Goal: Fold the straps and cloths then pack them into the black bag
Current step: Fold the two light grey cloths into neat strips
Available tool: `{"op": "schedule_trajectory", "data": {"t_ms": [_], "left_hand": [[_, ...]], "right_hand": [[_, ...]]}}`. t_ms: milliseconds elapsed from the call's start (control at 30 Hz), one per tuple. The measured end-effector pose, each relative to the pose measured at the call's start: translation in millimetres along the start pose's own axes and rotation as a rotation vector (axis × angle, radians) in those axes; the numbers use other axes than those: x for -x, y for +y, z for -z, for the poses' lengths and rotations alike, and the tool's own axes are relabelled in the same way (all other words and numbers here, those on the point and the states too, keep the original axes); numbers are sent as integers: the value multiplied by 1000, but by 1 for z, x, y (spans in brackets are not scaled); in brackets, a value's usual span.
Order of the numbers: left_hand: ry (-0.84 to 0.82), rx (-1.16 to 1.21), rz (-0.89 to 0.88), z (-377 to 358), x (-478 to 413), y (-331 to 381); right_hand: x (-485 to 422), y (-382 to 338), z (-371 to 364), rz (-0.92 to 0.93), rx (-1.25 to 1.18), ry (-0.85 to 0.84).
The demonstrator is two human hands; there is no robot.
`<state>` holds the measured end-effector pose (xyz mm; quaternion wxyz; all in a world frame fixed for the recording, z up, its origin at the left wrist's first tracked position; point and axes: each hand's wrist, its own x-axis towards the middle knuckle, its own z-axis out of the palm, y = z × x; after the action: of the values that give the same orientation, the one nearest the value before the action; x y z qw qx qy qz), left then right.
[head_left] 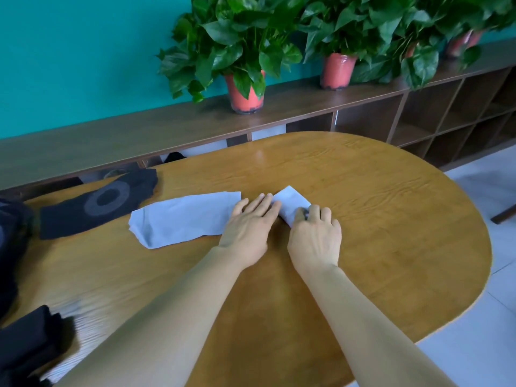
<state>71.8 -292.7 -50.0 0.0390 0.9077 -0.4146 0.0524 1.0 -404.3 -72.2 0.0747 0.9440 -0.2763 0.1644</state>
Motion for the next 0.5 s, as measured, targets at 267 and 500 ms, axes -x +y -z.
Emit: {"op": "schedule_trajectory", "data": {"t_ms": [267,500], "left_hand": [[130,-3,239,11,44,-40],[126,-19,282,20,107,-62]], "right_hand": [[-4,-37,17,242,-169,96],[16,-80,31,551,-223,-190]]}}
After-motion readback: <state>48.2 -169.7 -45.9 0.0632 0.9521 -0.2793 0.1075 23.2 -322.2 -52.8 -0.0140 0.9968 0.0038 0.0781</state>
